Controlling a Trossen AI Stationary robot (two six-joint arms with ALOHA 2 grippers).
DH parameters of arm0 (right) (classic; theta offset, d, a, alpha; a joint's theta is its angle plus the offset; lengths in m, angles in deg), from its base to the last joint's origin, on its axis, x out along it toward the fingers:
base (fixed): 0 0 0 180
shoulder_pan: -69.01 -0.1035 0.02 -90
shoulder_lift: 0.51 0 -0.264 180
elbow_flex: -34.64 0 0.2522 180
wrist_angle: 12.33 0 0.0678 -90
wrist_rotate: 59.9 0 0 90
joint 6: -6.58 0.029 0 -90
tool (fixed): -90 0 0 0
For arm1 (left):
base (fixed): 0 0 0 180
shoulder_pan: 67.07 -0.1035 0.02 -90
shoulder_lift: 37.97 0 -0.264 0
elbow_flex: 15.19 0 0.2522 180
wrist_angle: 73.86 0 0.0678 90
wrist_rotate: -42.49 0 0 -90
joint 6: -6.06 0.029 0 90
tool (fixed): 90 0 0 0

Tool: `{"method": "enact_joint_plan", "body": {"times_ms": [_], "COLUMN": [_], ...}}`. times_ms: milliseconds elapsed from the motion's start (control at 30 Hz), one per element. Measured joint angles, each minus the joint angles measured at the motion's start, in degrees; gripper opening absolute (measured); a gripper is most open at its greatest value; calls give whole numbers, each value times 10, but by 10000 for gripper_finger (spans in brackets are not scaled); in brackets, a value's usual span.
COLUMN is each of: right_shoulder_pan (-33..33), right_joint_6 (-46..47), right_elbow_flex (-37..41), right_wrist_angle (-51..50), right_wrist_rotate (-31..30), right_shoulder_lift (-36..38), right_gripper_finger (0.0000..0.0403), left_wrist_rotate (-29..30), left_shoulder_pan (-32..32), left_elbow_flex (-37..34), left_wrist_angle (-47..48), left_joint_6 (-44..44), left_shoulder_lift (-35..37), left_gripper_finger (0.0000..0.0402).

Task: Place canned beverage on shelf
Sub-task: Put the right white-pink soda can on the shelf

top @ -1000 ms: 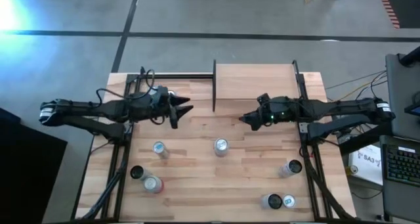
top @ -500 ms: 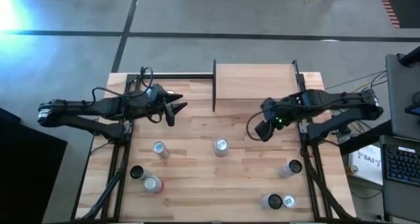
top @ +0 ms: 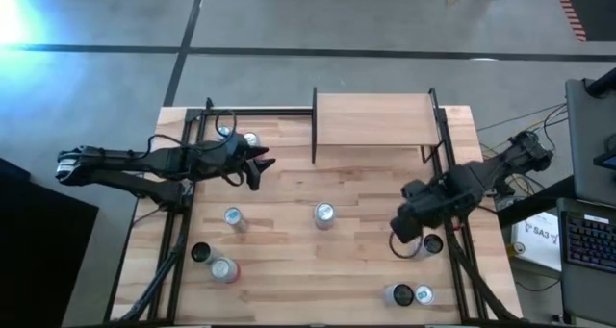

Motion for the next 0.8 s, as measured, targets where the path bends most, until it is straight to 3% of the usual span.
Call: {"method": "enact_joint_plan", "body": {"times_ms": [167,567,800], "right_shoulder_pan": [-48,-113,-137], "right_joint_6": [27,137,201], "right_elbow_flex": [9,77,142], "right_wrist_angle": [2,3,22], "right_wrist_rotate": [-7,-4,-1], "right_shoulder_lift": [4,3,26], "right_gripper_finger": [246,336,348], "left_wrist_rotate": [0,-5,-5], "left_shoulder_pan": [0,3,3], "left_elbow_flex": [6,19,19], "left_wrist_angle": [1,22,24], "left_joint_6": [5,1,1], "left_shoulder_lift": [-10,-9,-8], "left_gripper_finger": [197,197,197]}}
